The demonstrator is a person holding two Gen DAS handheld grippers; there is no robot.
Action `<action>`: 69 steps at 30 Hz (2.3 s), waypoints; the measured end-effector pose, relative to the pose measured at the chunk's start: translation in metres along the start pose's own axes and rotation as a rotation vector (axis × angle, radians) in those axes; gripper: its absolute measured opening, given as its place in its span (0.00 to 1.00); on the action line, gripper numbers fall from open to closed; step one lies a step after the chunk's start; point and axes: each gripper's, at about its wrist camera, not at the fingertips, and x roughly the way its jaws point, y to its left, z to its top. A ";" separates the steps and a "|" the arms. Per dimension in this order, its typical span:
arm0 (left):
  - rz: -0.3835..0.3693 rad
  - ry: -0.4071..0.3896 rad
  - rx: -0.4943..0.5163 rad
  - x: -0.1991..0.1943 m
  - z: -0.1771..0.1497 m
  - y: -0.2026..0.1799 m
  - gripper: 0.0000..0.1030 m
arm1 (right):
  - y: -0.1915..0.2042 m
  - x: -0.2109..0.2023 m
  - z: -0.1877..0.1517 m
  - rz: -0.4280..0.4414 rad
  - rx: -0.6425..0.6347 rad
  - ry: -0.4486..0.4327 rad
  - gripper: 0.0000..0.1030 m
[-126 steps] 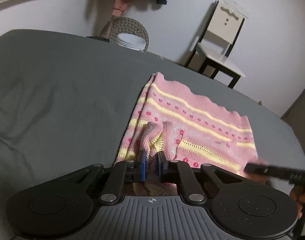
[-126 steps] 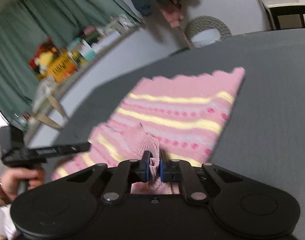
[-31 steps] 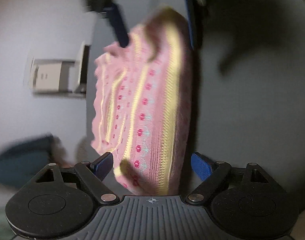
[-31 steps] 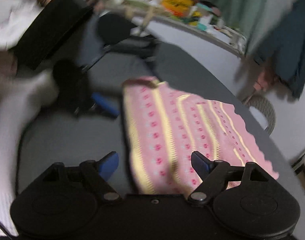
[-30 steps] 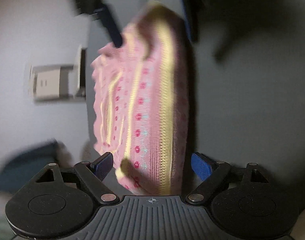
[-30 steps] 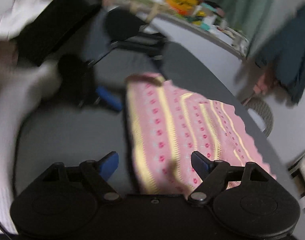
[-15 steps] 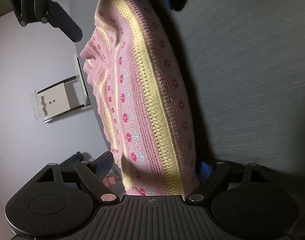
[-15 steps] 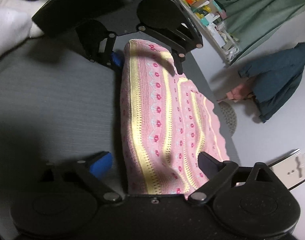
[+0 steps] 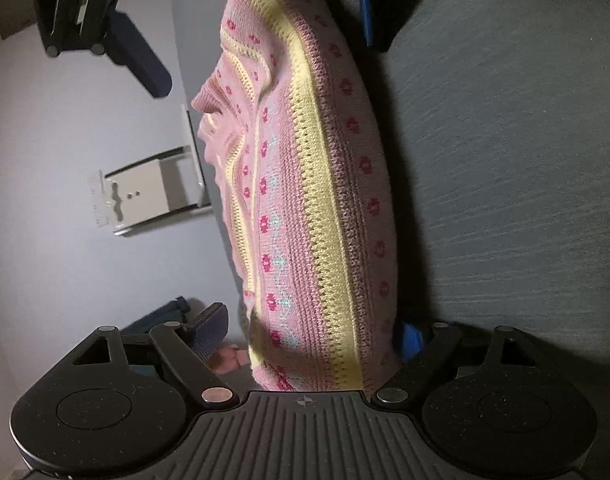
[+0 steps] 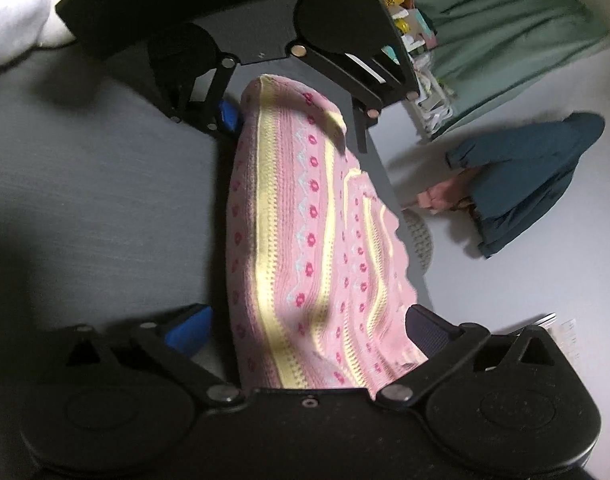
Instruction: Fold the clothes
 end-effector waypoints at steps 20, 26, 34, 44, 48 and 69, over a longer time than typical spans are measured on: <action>-0.032 -0.010 -0.030 0.011 -0.003 -0.005 0.55 | 0.008 0.003 0.008 -0.052 -0.079 0.048 1.00; -0.086 -0.011 -0.115 0.004 -0.008 0.003 0.46 | 0.016 0.004 0.007 -0.112 -0.147 0.016 1.00; -0.148 -0.019 -0.266 -0.002 -0.028 0.025 0.38 | 0.004 0.012 0.004 -0.143 -0.101 -0.001 0.91; -0.178 -0.048 -0.292 -0.020 -0.046 0.031 0.36 | -0.023 -0.001 0.001 0.045 0.084 -0.034 0.18; -0.181 -0.067 -0.306 -0.030 -0.051 0.044 0.36 | -0.039 -0.021 0.002 0.123 0.132 -0.075 0.17; -0.803 -0.333 -0.529 -0.108 -0.112 0.125 0.36 | -0.094 -0.120 0.000 0.690 0.378 -0.070 0.17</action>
